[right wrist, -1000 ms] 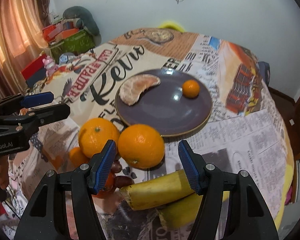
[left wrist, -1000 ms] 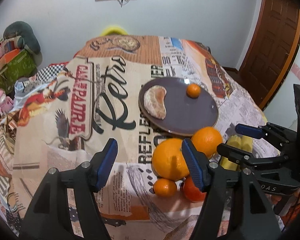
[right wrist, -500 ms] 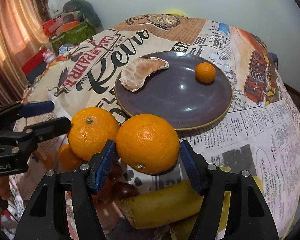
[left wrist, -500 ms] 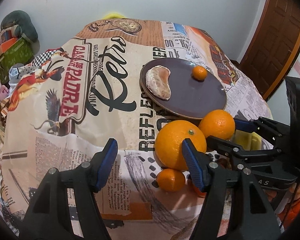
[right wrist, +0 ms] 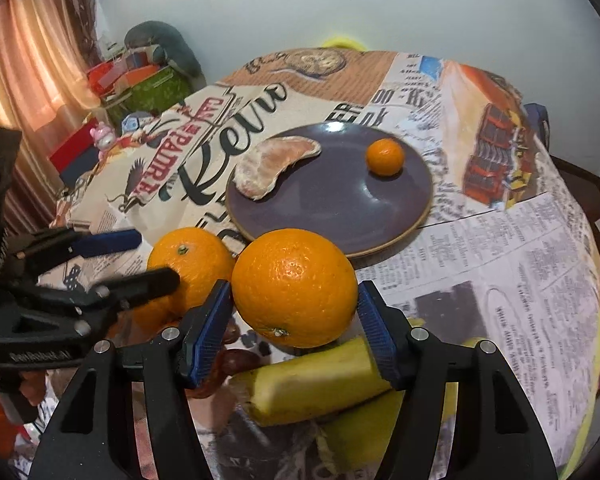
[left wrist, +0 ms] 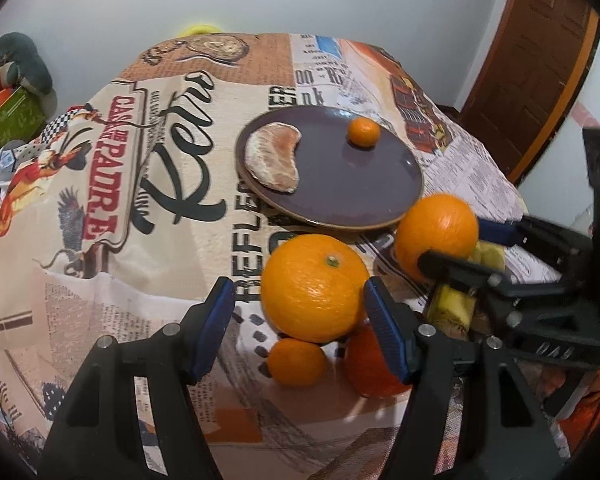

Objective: Organize fruits
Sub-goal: 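Grasp a large orange with left tool while right tool grasps another orange, then carry both oranges onto the grey plate and open both tools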

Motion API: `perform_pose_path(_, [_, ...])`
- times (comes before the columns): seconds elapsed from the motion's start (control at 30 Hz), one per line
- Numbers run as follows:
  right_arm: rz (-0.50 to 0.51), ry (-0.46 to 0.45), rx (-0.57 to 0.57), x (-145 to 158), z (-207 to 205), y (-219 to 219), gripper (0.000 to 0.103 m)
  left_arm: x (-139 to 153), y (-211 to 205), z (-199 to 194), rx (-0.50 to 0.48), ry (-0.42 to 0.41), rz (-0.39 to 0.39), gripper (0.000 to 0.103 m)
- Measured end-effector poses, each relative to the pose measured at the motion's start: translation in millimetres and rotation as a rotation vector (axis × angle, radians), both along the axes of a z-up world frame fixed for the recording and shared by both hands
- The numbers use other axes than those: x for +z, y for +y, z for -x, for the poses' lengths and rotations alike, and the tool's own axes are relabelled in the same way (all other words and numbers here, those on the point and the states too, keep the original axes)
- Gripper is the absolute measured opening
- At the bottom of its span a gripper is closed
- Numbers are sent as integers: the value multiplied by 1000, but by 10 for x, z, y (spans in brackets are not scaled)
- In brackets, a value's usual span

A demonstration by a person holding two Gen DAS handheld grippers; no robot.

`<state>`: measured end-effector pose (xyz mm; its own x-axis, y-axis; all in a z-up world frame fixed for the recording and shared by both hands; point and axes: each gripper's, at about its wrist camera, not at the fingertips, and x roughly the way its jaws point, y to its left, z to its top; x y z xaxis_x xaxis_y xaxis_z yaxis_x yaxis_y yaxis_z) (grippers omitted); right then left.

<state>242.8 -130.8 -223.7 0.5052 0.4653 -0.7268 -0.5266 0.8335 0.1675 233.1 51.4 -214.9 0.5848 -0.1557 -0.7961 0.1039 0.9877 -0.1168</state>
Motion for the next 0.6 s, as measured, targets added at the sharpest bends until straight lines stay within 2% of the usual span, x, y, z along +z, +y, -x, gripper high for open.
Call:
perform_pose_path(0.2, [-12, -17, -31, 65, -18, -104, 60, -137, -56, -109, -18, 40, 29, 68])
perform_pose_path(0.6, [-12, -30, -41, 96, -41, -132, 60, -155, -72, -166, -18, 13, 40, 67])
